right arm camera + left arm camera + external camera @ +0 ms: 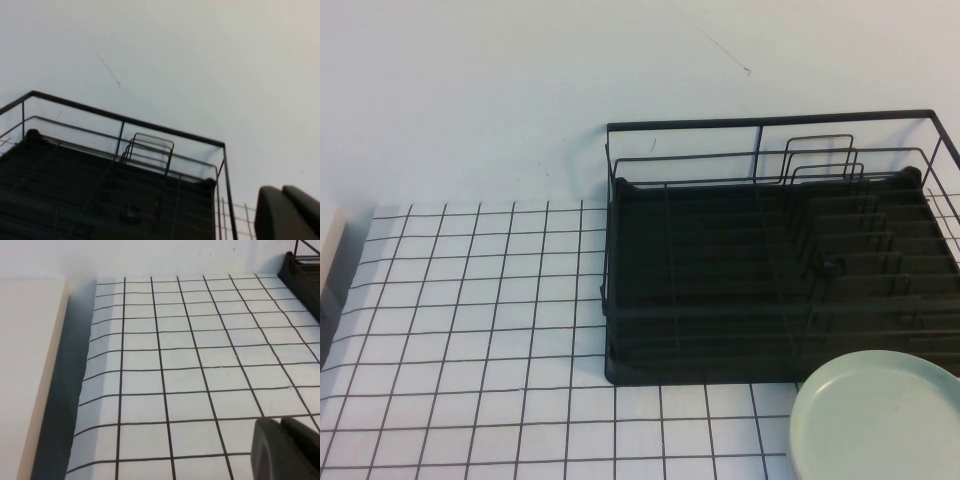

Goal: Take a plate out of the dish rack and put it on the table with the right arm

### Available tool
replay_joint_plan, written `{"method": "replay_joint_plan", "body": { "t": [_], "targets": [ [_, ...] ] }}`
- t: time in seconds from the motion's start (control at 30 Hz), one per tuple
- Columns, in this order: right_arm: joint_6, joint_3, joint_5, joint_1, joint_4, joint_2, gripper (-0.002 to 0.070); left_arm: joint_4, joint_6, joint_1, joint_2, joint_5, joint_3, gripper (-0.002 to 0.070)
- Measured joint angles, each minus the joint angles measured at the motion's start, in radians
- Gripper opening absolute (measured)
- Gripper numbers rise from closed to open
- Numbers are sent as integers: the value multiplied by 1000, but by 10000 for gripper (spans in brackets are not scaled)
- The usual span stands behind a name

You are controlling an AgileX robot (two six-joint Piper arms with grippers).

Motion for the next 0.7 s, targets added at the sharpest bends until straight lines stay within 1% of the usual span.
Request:
{"method": "replay_joint_plan", "body": {
  "t": [0.17, 0.27, 0.43, 0.5, 0.53, 0.7],
  "targets": [
    [103, 218, -19, 0, -7, -168, -3, 0, 0, 0, 0, 0, 0, -3],
    [122, 318, -26, 0, 9, -234, -3, 0, 0, 0, 0, 0, 0, -3],
    [137, 396, -119, 0, 10, -256, -3, 0, 0, 0, 0, 0, 0, -3],
    [178, 405, -159, 0, -60, -256, -3, 0, 0, 0, 0, 0, 0, -3],
    [228, 410, -175, 0, -122, -256, -3, 0, 0, 0, 0, 0, 0, -3],
    [571, 449, -190, 0, -479, -258, -3, 0, 2, 0, 0, 0, 0, -3]
  ]
}}
